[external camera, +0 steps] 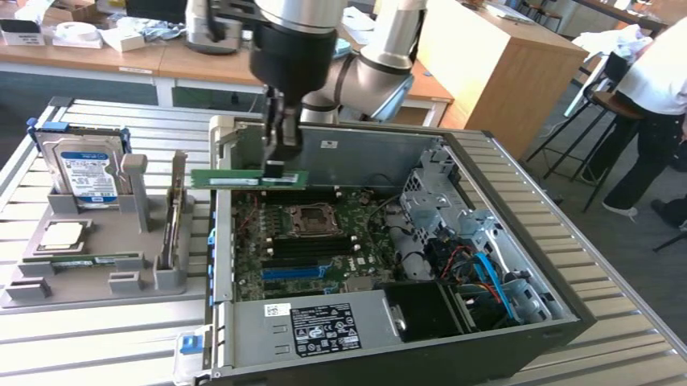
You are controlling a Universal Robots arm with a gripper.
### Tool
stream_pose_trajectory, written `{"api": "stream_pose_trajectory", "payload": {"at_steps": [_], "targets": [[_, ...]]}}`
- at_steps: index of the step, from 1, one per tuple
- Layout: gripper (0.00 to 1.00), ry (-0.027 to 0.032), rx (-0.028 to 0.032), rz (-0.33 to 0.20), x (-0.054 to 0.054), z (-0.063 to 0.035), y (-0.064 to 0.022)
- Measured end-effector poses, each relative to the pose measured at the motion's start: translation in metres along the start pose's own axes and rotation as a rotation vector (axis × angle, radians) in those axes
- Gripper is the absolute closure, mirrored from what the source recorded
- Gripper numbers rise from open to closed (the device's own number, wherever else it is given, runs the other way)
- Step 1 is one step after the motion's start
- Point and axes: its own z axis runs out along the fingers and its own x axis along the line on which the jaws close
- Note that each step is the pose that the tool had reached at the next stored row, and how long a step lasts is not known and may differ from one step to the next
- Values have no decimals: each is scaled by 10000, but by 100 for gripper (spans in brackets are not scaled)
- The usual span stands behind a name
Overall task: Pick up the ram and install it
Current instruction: 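Pick up the ram and move it above insertion slot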
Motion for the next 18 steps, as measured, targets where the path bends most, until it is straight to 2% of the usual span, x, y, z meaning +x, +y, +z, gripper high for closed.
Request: {"api": "stream_pose_trajectory", "payload": {"at_steps": [18], "targets": [[89,1,0,-2,2,-19,-562]]}}
